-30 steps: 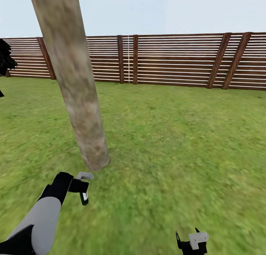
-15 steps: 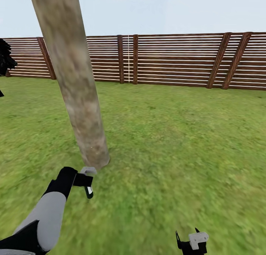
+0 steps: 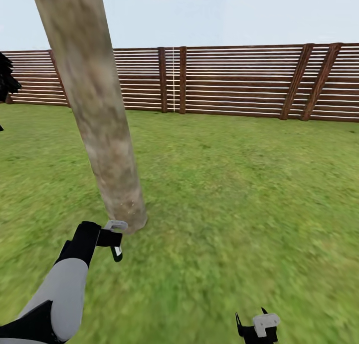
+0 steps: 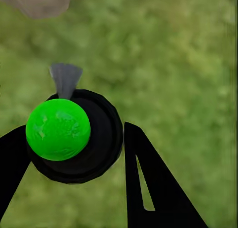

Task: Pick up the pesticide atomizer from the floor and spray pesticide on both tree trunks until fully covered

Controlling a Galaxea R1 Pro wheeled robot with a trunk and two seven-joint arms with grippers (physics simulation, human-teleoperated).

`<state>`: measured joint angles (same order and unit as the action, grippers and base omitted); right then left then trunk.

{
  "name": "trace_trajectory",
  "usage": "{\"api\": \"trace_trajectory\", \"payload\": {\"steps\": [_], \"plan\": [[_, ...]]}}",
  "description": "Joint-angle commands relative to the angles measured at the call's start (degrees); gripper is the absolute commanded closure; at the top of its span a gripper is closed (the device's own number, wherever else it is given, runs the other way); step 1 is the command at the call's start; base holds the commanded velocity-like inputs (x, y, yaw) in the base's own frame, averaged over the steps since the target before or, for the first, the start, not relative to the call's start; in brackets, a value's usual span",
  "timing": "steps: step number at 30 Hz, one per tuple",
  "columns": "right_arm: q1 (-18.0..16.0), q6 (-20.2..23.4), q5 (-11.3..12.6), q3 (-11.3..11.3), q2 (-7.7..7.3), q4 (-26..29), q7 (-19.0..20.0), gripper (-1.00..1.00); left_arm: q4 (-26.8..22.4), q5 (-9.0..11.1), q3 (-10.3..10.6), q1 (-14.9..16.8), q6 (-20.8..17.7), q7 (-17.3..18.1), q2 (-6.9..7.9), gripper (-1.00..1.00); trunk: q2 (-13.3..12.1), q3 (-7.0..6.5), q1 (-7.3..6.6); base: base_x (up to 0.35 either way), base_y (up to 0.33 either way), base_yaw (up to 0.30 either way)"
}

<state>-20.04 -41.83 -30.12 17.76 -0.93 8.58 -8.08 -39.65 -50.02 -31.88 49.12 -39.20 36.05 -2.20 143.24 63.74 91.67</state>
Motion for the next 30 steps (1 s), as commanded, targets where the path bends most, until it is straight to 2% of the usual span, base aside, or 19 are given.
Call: {"api": "trace_trajectory", "payload": {"steps": [1, 3, 6, 8, 10, 13, 16, 18, 21, 23, 25, 27, 30], "plan": [[0.00, 0.00, -0.01, 0.01, 0.03, -0.92, 0.06, -1.00, 0.00, -0.04, 0.06, 0.00, 0.01, 0.00, -0.04, 1.00, 0.00, 0.00, 0.00, 0.050, 0.000, 0.000], [0.00, 0.00, -0.17, -0.07, 0.12, -3.26, 0.19, -1.00, -0.03, -0.07, 0.24, -0.06, 0.05, -0.01, 0.11, 1.00, 0.00, 0.00, 0.00, 0.018, 0.000, 0.000], [0.00, 0.00, -0.41, -0.15, 0.08, -3.89, 0.24, -1.00, -0.11, -0.19, 0.12, -0.02, 0.08, 0.06, 1.02, 1.00, 0.00, 0.00, 0.00, 0.003, 0.000, 0.000], [0.00, 0.00, -0.44, -0.16, 0.06, -3.92, 0.25, -1.00, -0.09, -0.11, 0.00, 0.08, 0.14, 0.12, 3.44, 1.00, 0.00, 0.00, 0.00, 0.000, 0.000, 0.000], [0.00, 0.00, -0.25, -0.11, 0.01, -3.89, 0.09, -1.00, -0.05, -0.08, -0.02, 0.26, 0.17, 0.16, 4.38, 1.00, 0.00, 0.00, 0.00, 0.000, 0.000, 0.000], [0.00, 0.00, -0.04, -0.03, -0.03, -3.78, -0.07, -1.00, 0.12, 0.03, -0.12, 0.42, 0.05, 0.05, 3.68, 1.00, 0.00, 0.00, 0.00, 0.000, 0.000, 0.000], [0.00, 0.00, 0.00, -0.01, -0.03, -3.81, -0.09, -1.00, -0.05, -0.01, -0.11, 0.77, -0.53, 0.00, 1.06, 1.00, 0.00, 0.00, 0.00, 0.000, 0.000, 0.000], [0.00, 0.00, 0.00, 0.00, -0.03, -3.83, -0.10, -1.00, -0.15, 0.00, -0.10, 0.82, -2.40, -0.01, 0.33, 1.00, 0.00, 0.00, 0.00, 0.000, 0.000, 0.000], [0.00, 0.00, -0.01, 0.00, -0.03, -3.83, -0.10, -1.00, -0.23, -0.17, -0.07, 0.72, -2.86, 0.06, 1.37, 1.00, 0.00, 0.00, 0.00, -0.034, 0.018, 0.000], [0.00, 0.00, -0.02, 0.00, -0.03, -3.83, -0.10, -1.00, -0.55, 0.14, -0.15, 0.71, -2.96, 0.14, 3.58, 1.00, 0.00, 0.00, 0.00, -0.230, 0.116, 0.000], [0.00, 0.00, -0.02, 0.00, -0.03, -3.83, -0.10, -1.00, -1.60, 0.27, -0.13, 0.62, -3.01, 0.22, 4.43, 1.00, 0.00, 0.00, 0.00, -0.146, 0.078, 0.000], [0.00, 0.00, -0.02, 0.00, -0.03, -3.83, -0.10, -1.00, -2.35, 0.14, -0.05, 0.39, -3.03, 0.23, 4.31, 1.00, 0.00, 0.00, 0.00, -0.038, 0.020, 0.000], [0.00, 0.00, -0.02, 0.00, -0.03, -3.85, -0.10, -1.00, -2.61, -0.03, -0.01, 0.34, -2.99, 0.17, 2.33, 1.00, 0.00, 0.00, 0.00, -0.005, 0.002, 0.000]]}}
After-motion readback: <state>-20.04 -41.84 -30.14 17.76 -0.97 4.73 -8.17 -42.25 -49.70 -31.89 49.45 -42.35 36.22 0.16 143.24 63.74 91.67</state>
